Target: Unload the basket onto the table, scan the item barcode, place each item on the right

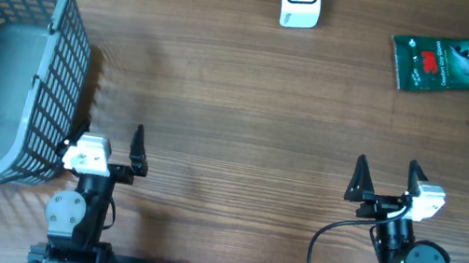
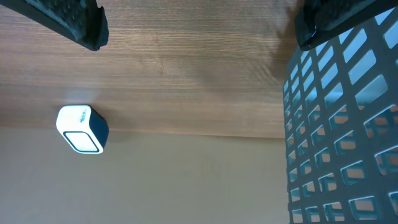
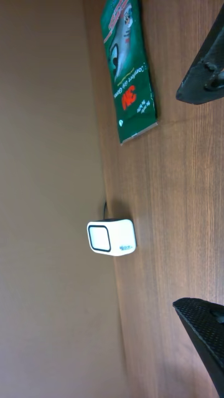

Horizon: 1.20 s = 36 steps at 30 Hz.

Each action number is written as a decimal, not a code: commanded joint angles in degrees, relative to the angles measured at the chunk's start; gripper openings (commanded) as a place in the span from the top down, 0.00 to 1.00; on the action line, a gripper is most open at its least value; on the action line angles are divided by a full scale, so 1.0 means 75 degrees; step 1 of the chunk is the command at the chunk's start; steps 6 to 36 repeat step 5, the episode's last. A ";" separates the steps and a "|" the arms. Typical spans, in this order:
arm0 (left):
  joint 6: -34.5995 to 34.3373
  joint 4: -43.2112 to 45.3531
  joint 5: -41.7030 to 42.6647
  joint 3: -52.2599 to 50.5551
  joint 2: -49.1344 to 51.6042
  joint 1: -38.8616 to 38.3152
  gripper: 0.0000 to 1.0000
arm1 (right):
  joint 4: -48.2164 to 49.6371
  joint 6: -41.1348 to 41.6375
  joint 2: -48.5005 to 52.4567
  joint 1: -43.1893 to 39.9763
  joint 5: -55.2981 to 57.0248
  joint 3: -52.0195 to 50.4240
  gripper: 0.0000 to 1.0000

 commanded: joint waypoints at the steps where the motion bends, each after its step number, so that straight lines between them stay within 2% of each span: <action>1: -0.0108 -0.0035 -0.0102 -0.0044 -0.0061 -0.0050 0.00 | 0.0055 -0.0082 -0.0096 0.0038 0.0079 -0.0020 0.00; 36: -0.0108 -0.0035 -0.0102 -0.0044 -0.0061 -0.0050 0.00 | 0.0055 -0.0082 -0.0096 0.0038 0.0082 -0.0020 0.00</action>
